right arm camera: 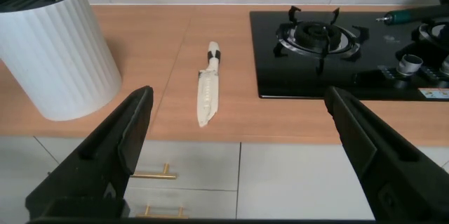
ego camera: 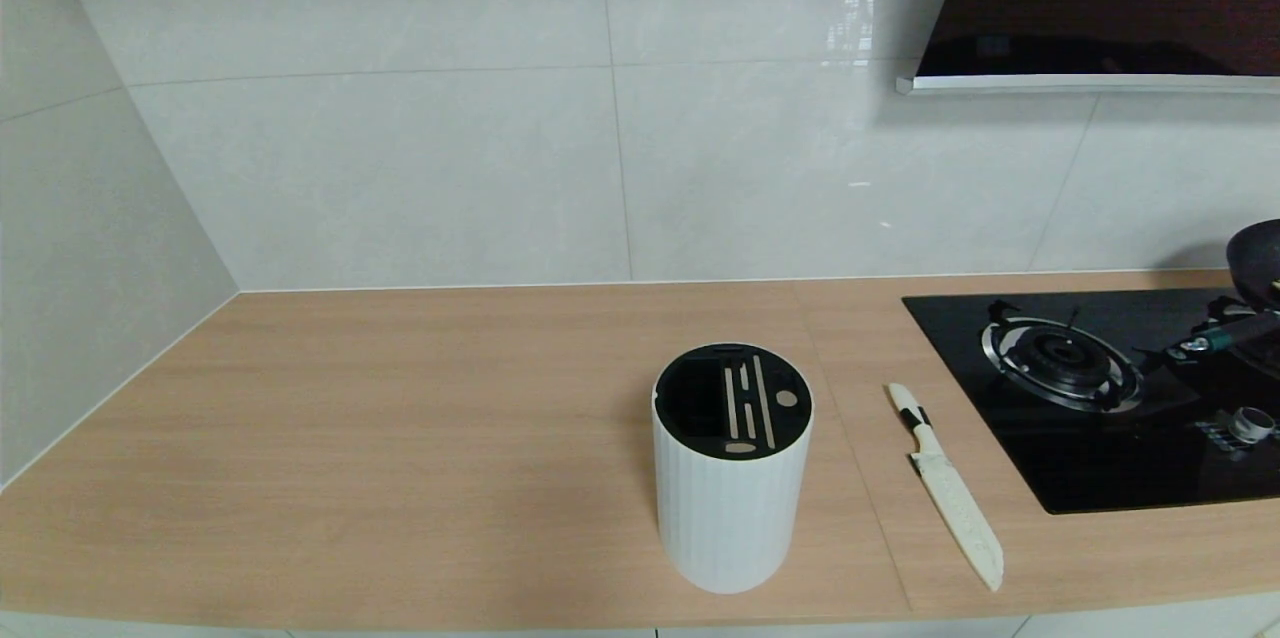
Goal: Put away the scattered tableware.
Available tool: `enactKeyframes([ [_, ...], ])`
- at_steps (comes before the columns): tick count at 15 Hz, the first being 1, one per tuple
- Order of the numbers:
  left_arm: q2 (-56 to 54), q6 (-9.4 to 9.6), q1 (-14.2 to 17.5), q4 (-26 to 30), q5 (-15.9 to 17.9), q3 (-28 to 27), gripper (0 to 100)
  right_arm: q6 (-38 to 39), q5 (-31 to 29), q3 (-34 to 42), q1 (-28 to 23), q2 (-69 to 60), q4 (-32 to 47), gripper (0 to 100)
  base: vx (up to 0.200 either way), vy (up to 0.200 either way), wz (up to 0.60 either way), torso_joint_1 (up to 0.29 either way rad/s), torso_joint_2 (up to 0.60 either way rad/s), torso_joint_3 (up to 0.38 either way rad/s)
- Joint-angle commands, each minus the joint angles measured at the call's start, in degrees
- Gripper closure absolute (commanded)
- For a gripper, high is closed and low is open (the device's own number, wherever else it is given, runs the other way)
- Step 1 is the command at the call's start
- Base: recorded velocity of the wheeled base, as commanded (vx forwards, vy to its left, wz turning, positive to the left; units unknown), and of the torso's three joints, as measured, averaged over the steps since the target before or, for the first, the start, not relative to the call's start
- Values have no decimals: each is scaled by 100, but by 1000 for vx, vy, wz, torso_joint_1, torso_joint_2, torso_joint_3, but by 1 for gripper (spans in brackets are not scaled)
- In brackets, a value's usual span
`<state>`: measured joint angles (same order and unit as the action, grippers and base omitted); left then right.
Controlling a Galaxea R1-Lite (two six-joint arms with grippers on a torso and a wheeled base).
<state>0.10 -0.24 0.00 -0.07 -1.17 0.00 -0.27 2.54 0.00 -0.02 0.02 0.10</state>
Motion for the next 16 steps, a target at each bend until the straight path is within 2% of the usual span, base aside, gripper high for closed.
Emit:
enactKeyframes([
  [1,-1,-11,0,-1,-6,0,0,0,1,0,2,6,-1,0,0,0,0,0,0,0],
  [9,-1,16,0,-1,-6,0,0,-219,63,-18,2,6,-27,0,0,0,0,0,0,0],
  [10,8,7,0,-1,-6,0,0,71,529,-817,46,147,-54,0,0,0,0,0,0,0],
  [11,8,16,0,-1,-6,0,0,361,968,-1266,125,622,78,0,0,0,0,0,0,0],
  [12,-1,7,0,-1,-6,0,0,299,1179,-1433,143,1167,140,0,0,0,0,0,0,0],
  [13,8,16,0,-1,-6,0,0,299,1197,-1556,143,1606,131,0,0,0,0,0,0,0],
  [15,8,7,0,-1,-6,0,0,290,1214,-2303,152,3513,105,0,0,0,0,0,0,0],
  [16,-1,7,0,-1,-6,0,0,290,1214,-2487,161,3935,96,0,0,0,0,0,0,0],
])
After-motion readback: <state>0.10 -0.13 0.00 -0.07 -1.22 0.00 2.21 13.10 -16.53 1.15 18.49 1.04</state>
